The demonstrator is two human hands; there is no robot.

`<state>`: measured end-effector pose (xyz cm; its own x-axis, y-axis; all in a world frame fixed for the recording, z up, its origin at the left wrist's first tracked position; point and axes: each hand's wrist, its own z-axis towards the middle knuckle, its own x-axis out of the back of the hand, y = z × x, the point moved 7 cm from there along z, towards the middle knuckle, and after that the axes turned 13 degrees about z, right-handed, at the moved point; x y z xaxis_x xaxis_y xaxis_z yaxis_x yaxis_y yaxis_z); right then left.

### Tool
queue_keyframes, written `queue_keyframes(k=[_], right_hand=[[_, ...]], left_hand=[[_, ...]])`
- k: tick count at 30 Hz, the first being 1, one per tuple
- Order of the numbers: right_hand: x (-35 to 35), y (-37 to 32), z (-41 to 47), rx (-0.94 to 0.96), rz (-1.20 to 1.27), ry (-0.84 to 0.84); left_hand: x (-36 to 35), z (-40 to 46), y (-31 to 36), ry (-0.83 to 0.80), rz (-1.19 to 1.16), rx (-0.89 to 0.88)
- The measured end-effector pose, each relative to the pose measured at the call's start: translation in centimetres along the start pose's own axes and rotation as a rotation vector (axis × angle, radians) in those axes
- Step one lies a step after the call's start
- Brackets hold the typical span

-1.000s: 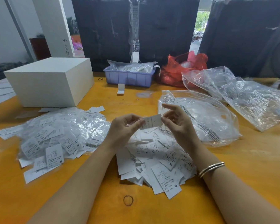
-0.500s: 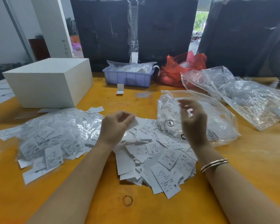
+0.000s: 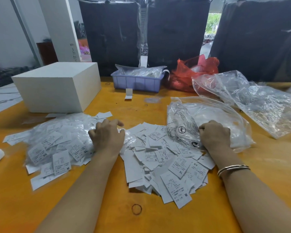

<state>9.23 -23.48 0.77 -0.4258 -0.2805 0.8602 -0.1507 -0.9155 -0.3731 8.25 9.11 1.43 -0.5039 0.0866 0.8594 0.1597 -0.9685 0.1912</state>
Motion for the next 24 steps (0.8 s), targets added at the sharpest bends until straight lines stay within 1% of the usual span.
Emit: queue_keyframes(k=[3, 7, 9, 11, 13, 15, 16, 17, 18, 21, 22, 24], right_hand=[[0.4, 0.1, -0.1, -0.018, 0.050, 0.052], [0.9, 0.9, -0.3, -0.039, 0.226, 0.153], [1.2, 1.4, -0.3, -0.043, 0.343, 0.207], [2.0, 1.4, -0.5, -0.016, 0.454, 0.303], [3.1, 0.6, -1.0, 0.072, 0.577, 0.405], [4.1, -1.5, -1.9, 0.264, 0.689, 0.428], [4.2, -2.9, -2.5, 0.368, 0.756, 0.385], [3.9, -4.3, -3.0, 0.444, 0.831, 0.306], [3.4, -5.5, -3.5, 0.478, 0.915, 0.194], [1.2, -8.6, -5.1, 0.473, 1.133, -0.188], [0.7, -9.2, -5.5, 0.475, 1.154, -0.272], [0.1, -9.9, -5.9, 0.485, 1.168, -0.370]], left_hand=[[0.4, -0.5, 1.3, 0.065, -0.028, -0.067], [0.2, -1.1, 3.1, 0.052, -0.172, -0.159], [0.2, -1.2, 3.5, 0.041, -0.245, -0.160], [0.2, -1.3, 3.7, 0.024, -0.303, -0.153], [0.4, -1.3, 4.0, 0.007, -0.376, -0.172], [0.8, -1.4, 4.4, -0.014, -0.513, -0.217], [1.0, -1.5, 4.7, -0.043, -0.597, -0.240], [1.2, -1.6, 5.0, -0.086, -0.676, -0.259], [1.2, -1.7, 5.3, -0.142, -0.741, -0.277], [0.9, -2.3, 6.3, -0.339, -0.878, -0.325], [0.7, -2.5, 6.6, -0.399, -0.916, -0.331], [0.4, -2.7, 6.7, -0.462, -0.967, -0.319]])
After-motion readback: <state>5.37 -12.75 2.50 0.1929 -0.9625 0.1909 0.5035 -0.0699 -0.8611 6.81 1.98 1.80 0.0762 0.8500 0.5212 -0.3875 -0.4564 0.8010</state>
